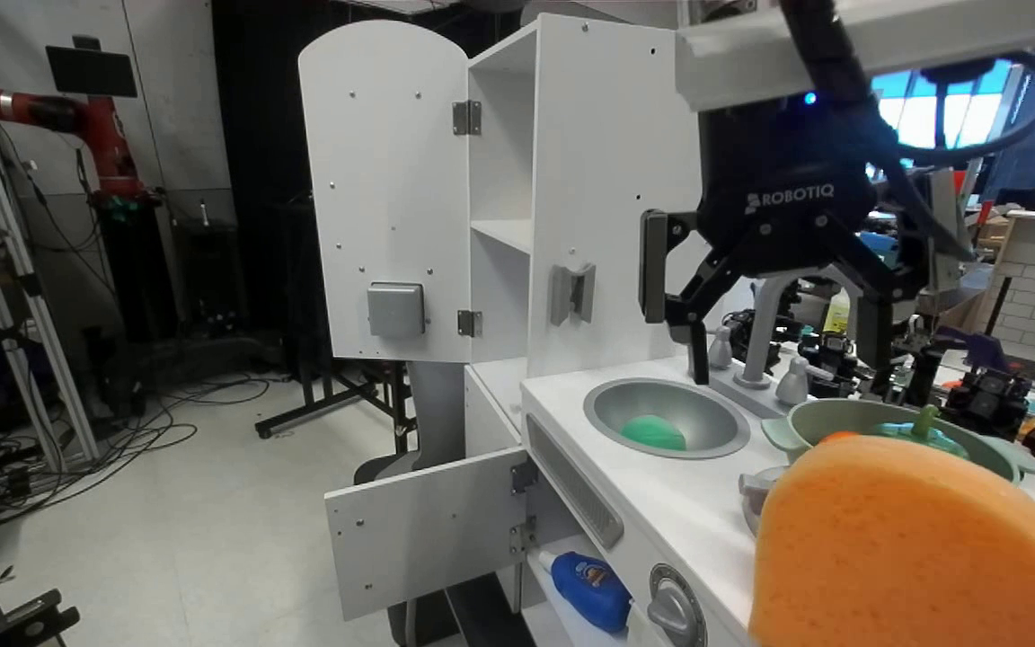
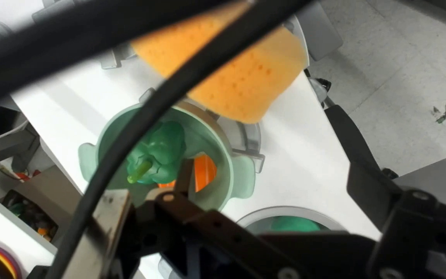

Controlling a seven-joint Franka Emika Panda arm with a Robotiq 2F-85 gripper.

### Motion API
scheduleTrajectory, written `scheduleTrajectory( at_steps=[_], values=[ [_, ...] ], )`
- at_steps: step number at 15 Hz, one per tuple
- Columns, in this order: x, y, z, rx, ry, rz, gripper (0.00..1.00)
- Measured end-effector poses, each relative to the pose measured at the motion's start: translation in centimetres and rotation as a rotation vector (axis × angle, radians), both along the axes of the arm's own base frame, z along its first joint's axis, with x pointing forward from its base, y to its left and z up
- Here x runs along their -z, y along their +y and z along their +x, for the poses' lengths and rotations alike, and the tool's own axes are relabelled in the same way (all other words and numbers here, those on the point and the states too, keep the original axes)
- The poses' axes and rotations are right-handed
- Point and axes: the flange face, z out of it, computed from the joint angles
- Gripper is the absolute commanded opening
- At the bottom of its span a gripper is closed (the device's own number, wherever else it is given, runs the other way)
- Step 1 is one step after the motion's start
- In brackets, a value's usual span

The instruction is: Open the top cabinet at the left, then put the yellow plushie and the orange sponge in the top compartment of the top cabinet

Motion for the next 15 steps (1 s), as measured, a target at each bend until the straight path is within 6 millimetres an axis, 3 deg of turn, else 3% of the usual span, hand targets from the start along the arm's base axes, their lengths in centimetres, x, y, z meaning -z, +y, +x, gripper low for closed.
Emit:
scheduleTrajectory(
  at_steps=[5, 15],
  values=[
    [-2.0, -0.9, -0.9, -0.087, 0.052, -0.002, 1.0],
    [0.1, -2.7, -2.5, -0.301, 0.199, 0.029, 1.0]
  ],
)
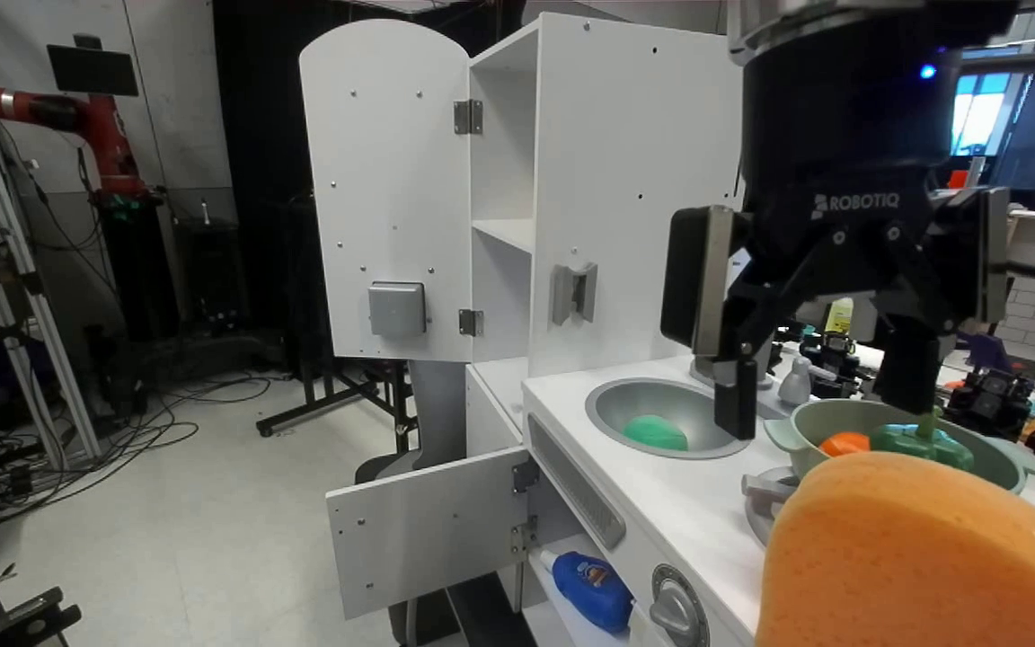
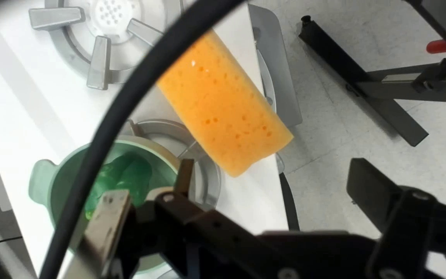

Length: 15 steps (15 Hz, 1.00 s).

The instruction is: Open the top cabinet at the left, then put the yellow plushie and the orange sponge in the top compartment of the top cabinet

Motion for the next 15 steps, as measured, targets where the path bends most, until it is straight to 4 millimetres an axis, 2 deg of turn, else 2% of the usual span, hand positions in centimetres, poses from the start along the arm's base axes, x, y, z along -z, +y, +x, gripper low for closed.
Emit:
scheduleTrajectory(
  at_steps=[6, 15],
  values=[
    [0.4, -1.3, -0.7, -0.05, 0.034, 0.003, 1.0],
    [2.5, -3.0, -1.2, -0.04, 0.069, 0.0, 1.0]
  ],
)
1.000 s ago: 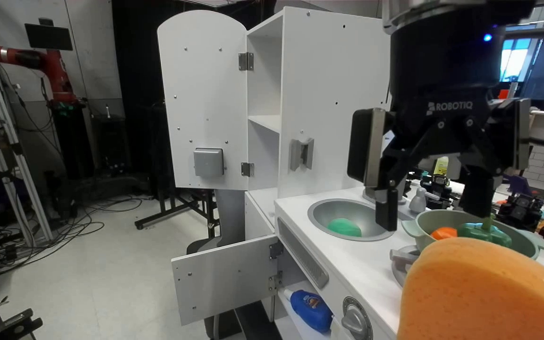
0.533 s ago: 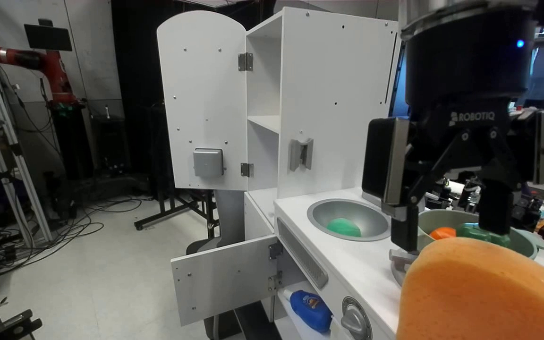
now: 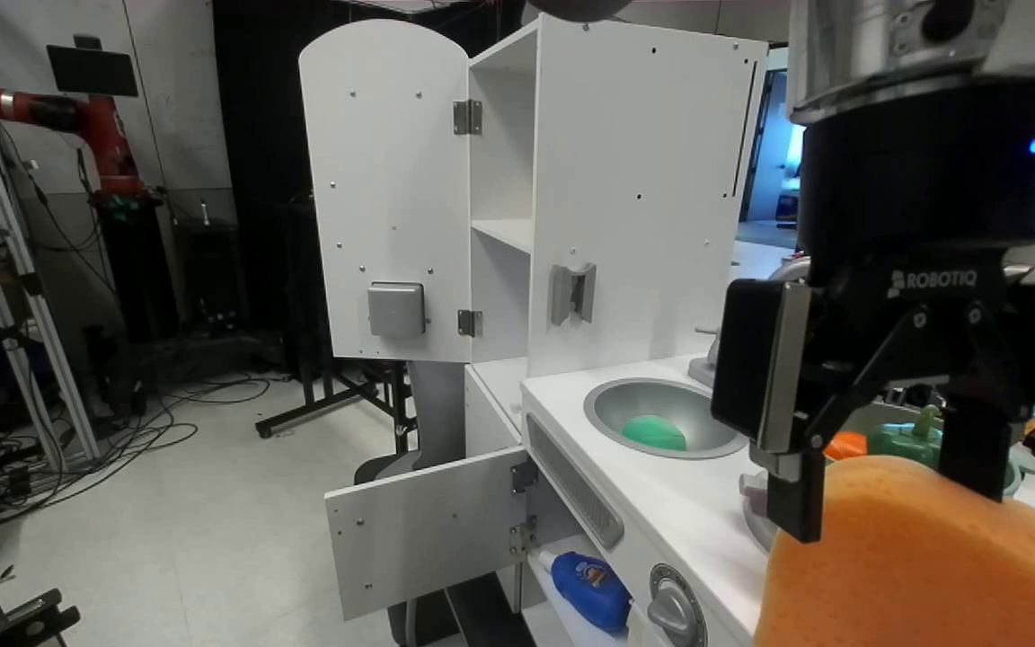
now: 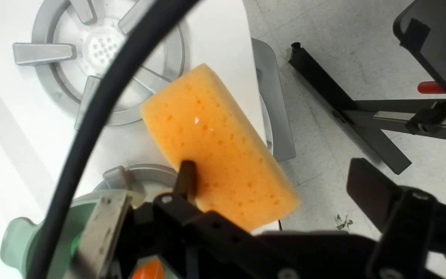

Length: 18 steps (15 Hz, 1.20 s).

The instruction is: Open the top cabinet at the left, then put the yellow plushie and the orange sponge in the top compartment of the top cabinet

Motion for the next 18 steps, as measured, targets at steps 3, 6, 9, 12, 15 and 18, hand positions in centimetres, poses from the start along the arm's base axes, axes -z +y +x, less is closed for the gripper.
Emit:
scheduleTrajectory(
  at_steps=[3, 6, 9, 12, 15, 18],
  values=[
    [-0.1, -0.3, 0.1, 0.002, -0.003, -0.003, 1.0],
    [-0.2, -0.5, 0.2, 0.002, -0.006, -0.006, 1.0],
    [-0.7, -0.6, 0.4, -0.001, -0.014, -0.009, 1.0],
    [-1.1, -0.5, 0.7, -0.008, -0.022, -0.012, 1.0],
    [-1.4, -0.4, 1.0, -0.015, -0.028, -0.014, 1.0],
    [-1.4, -0.4, 1.0, -0.018, -0.029, -0.014, 1.0]
  ],
)
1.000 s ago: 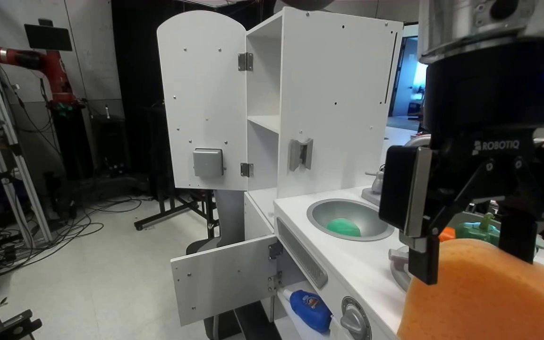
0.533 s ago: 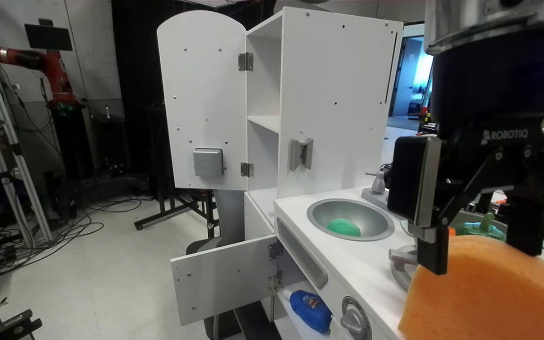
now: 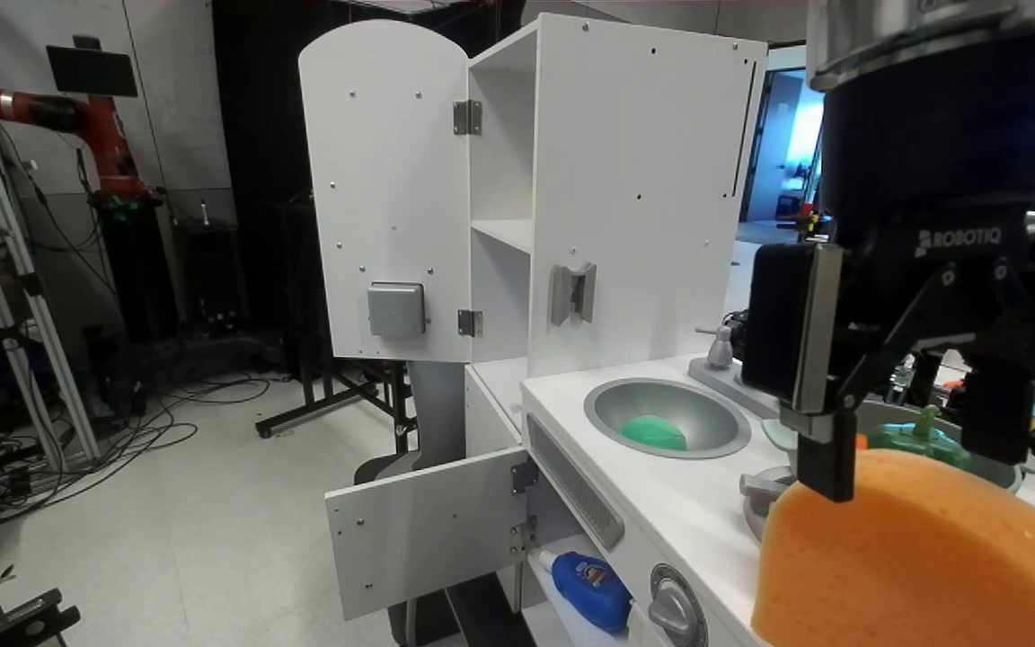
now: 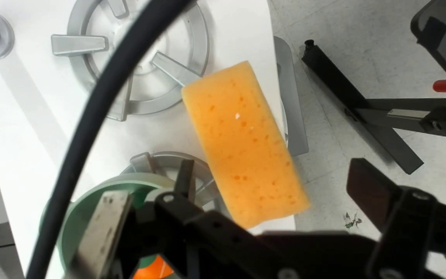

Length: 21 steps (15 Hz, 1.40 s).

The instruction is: Open the top cabinet at the left, then put the yellow plushie and the orange sponge in the top compartment of the top cabinet

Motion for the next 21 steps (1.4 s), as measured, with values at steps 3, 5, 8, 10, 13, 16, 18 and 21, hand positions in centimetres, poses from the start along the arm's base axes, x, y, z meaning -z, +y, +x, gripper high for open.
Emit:
scheduleTrajectory(
  at_steps=[3, 5, 8, 10, 13, 16, 18, 21],
  values=[
    [0.3, -0.1, 0.0, 0.0, 0.004, 0.001, 1.0],
    [0.7, -0.1, 0.0, 0.0, 0.01, 0.003, 1.0],
    [1.7, -0.1, 0.0, 0.0, 0.024, 0.007, 1.0],
    [2.2, -0.1, 0.1, -0.001, 0.031, 0.009, 1.0],
    [2.7, -0.2, 0.3, -0.002, 0.035, 0.009, 0.68],
    [2.9, -0.2, 0.3, -0.002, 0.036, 0.009, 0.42],
    [2.9, -0.2, 0.3, -0.001, 0.036, 0.009, 0.29],
    [2.8, -0.2, 0.4, -0.002, 0.035, 0.008, 0.07]
  ],
)
